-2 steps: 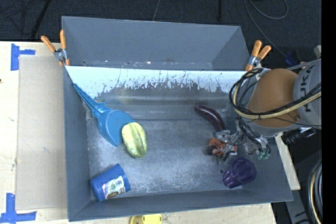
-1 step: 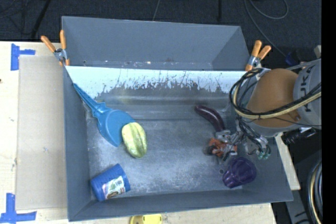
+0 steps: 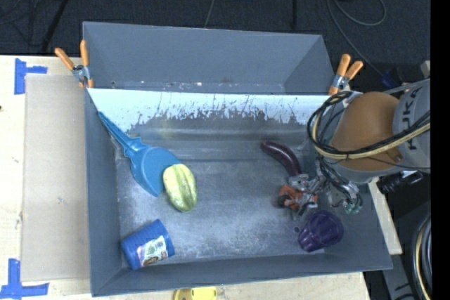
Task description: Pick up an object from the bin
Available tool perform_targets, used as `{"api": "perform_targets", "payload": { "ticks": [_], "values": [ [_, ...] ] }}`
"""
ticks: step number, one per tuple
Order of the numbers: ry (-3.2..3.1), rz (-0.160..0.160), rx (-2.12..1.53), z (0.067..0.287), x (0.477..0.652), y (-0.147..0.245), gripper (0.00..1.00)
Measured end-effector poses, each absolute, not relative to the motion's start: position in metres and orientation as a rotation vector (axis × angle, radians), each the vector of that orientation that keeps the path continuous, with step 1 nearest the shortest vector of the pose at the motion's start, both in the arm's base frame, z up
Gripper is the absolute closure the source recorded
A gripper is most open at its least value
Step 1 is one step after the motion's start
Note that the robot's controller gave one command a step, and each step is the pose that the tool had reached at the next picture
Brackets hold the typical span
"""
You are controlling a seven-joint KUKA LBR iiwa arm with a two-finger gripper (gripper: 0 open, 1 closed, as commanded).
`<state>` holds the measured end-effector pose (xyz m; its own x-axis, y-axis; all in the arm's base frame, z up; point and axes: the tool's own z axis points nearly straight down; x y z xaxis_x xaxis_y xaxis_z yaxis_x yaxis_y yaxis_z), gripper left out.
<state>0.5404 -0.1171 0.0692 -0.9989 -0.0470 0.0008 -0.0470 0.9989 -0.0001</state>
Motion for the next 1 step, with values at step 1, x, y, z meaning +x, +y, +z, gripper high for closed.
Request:
{"api": "perform_targets", "payload": {
  "ticks": [1],
  "values": [
    [-3.140, 0.000, 0.074, 0.0692, 0.5404, -0.1170, 1.00]
  ]
}}
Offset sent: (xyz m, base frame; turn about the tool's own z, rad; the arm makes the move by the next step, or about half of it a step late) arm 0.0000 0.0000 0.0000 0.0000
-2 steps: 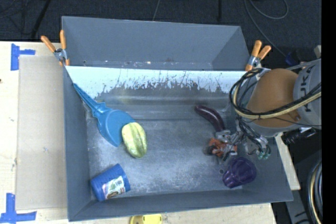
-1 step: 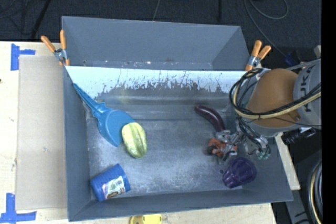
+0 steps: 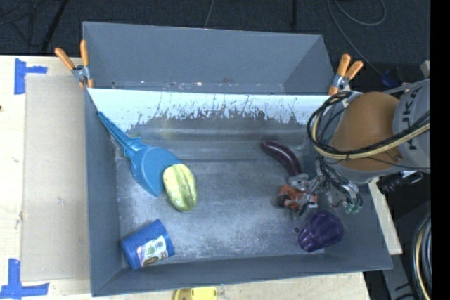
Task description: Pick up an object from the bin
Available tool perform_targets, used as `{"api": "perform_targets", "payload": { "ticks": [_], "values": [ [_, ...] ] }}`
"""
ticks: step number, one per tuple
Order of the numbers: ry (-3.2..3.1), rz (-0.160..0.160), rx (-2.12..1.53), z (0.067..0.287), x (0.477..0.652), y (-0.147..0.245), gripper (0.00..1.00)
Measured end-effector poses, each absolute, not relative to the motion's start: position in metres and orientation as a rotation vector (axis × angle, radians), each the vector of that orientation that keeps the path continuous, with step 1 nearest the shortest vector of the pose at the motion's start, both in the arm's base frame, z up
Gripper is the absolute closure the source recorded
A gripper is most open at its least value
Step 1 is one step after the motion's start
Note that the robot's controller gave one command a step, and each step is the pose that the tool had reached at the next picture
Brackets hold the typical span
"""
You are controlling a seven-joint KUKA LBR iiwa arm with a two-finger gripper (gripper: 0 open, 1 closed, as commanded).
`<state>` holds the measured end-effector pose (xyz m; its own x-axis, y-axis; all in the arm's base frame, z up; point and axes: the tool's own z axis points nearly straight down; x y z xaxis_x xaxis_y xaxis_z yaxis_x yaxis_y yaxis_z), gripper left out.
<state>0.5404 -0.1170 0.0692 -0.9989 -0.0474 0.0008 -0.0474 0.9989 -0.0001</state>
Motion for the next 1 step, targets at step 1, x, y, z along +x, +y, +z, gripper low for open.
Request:
{"api": "perform_targets", "payload": {
  "ticks": [1],
  "values": [
    [-3.140, 0.000, 0.074, 0.0692, 0.5404, -0.1171, 1.00]
  ]
}}
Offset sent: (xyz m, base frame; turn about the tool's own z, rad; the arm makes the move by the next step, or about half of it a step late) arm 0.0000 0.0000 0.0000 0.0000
